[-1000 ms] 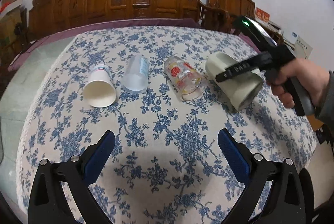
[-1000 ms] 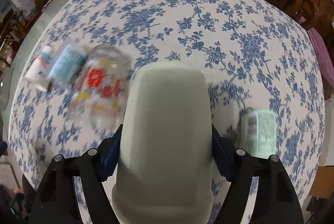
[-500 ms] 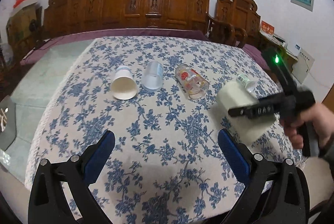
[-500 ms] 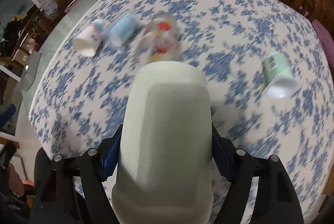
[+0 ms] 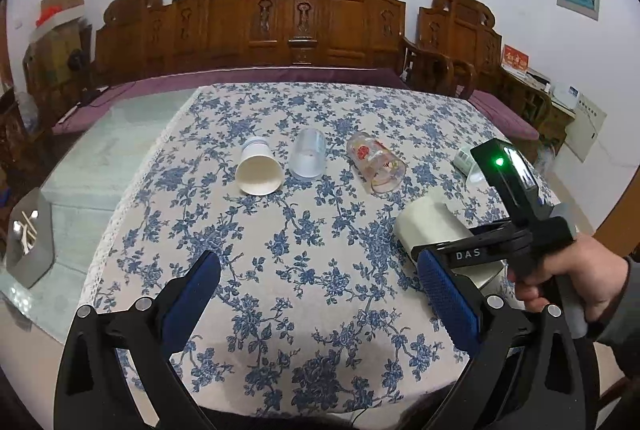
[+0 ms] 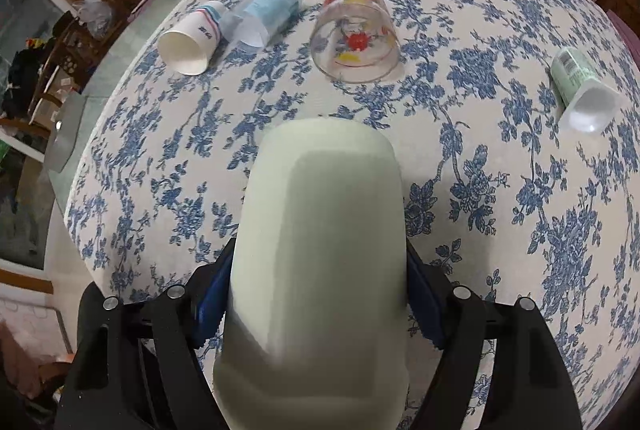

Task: Flip cup upside down
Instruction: 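Lift the cup with the right tool, set it back on its side, open, then bring the left tool to the cup while the right tool withdraws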

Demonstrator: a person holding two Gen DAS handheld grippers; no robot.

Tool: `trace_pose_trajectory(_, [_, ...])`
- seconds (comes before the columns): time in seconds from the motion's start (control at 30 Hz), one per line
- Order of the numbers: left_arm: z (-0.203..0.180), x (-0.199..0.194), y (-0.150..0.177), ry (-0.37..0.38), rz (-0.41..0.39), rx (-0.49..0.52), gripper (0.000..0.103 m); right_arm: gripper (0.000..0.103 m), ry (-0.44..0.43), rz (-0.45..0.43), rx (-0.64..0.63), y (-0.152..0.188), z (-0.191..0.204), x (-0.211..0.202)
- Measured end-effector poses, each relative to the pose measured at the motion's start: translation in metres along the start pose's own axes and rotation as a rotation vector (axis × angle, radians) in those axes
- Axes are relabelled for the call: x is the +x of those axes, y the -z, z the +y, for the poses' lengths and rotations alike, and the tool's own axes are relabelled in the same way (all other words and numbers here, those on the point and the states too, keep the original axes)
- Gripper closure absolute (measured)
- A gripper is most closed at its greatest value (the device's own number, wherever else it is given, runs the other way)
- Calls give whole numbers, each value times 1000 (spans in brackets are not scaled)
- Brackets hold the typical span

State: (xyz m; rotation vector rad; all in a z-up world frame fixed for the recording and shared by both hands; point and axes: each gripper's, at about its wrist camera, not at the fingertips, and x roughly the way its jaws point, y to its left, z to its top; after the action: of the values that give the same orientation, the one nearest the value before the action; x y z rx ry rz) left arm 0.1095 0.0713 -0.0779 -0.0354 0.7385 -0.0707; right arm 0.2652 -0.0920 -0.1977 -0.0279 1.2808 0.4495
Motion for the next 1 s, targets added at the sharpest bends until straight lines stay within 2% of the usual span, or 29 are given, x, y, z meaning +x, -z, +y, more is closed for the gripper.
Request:
trace_pose_trajectory(0.2, [-9,-4,-4,-3,0,19,8,24,26,-127,-53,5,2,-36])
trace_pose_trajectory(0.33, [-21,-2,-9,-5,3,48,8,24,50,-261,-72,26,-2,-74])
trace_pose_trajectory(0.5, [-39,5,-17,17,14,76,8,19,86,-389,-49,63,-23,-116])
trace_pose_trajectory(0.57, [-48,8,-22,36,27,88,8,11,107,-424,-49,77,-31,-129])
trace_pose_trajectory(0.6, [-53,8,-25,50,30,90,8,10,125,-443,-49,85,-33,-135])
trace_pose_trajectory(0.83, [-84,21,-44,76,46,114,8,4,150,-515,-27,117,-58,-160])
trace_pose_trajectory(1.0, [-100,55,-52,99,120,101,14,4,161,-533,-26,121,-62,-166])
